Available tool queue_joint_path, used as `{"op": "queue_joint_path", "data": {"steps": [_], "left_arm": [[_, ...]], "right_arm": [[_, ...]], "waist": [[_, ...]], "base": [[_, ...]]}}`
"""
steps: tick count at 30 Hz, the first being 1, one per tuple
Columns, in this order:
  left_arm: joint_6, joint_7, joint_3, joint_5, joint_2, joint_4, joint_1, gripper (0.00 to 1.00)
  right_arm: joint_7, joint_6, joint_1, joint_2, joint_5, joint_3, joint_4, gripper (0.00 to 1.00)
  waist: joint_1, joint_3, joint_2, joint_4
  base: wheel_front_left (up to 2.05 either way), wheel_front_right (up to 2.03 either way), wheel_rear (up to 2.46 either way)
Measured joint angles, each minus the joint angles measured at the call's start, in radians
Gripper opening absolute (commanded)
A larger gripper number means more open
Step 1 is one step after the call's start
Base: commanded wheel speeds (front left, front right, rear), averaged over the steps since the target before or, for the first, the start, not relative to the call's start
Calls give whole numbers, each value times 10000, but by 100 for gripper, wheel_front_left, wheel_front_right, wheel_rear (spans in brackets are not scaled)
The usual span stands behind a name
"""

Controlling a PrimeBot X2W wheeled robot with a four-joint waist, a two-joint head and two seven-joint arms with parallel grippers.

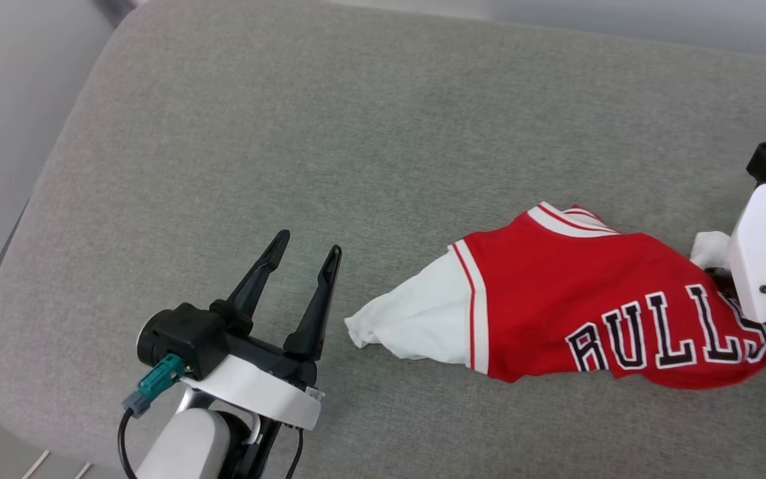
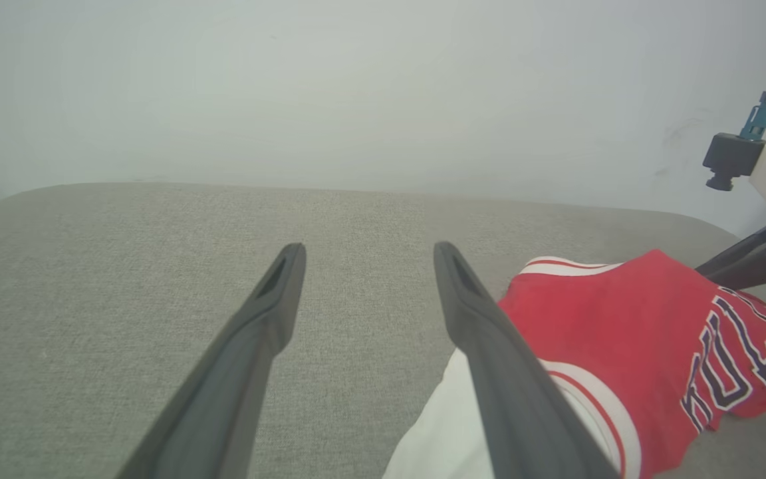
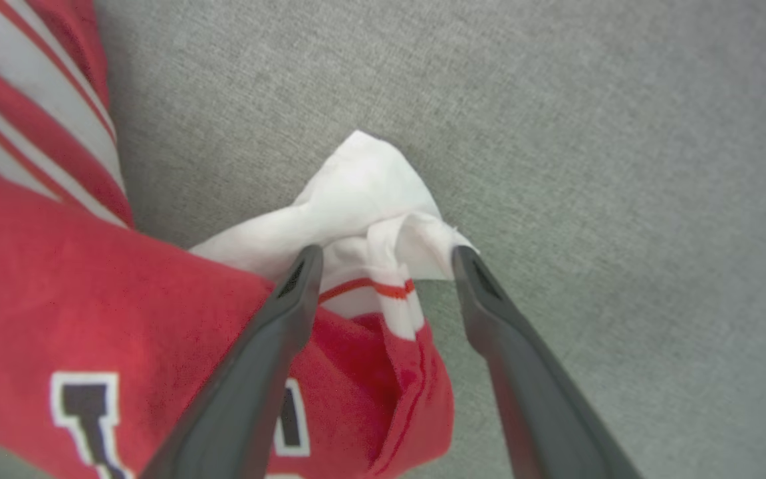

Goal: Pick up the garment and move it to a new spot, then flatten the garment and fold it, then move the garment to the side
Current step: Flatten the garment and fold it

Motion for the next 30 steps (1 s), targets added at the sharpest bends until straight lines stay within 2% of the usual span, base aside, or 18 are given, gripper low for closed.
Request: {"op": "queue_joint_path", "data": {"steps": [13, 14, 15, 16, 23, 30], "left_arm": [[-98, 0, 79, 157, -328, 10, -157, 100], [-98, 0, 75, 159, -326, 21, -164, 100], [-102, 0, 69, 161, -326, 36, -175, 100], [-105, 0, 75, 161, -324, 54, -182, 100], [-105, 0, 157, 163, -86, 190, -149, 100], [-107, 0, 217, 171, 201, 282, 114, 100]], "right_arm": [[0, 10, 205, -522, 102, -136, 543, 100], [-69, 12, 247, -550, 109, -102, 537, 87], [-125, 12, 281, -546, 153, -130, 543, 34], [-222, 12, 314, -527, 219, -188, 569, 0], [-1223, 8, 586, -291, 209, -77, 802, 0], [-2917, 4, 1213, -52, 282, -541, 974, 0]], "waist": [[-1, 688, 0, 868], [-1, 710, 0, 894], [-2, 711, 0, 898], [-1, 695, 0, 883], [-1, 274, 0, 524], [0, -459, 0, -138]], "base": [[0, 0, 0], [0, 0, 0], [0, 0, 0], [0, 0, 0], [0, 0, 0], [0, 0, 0]]}}
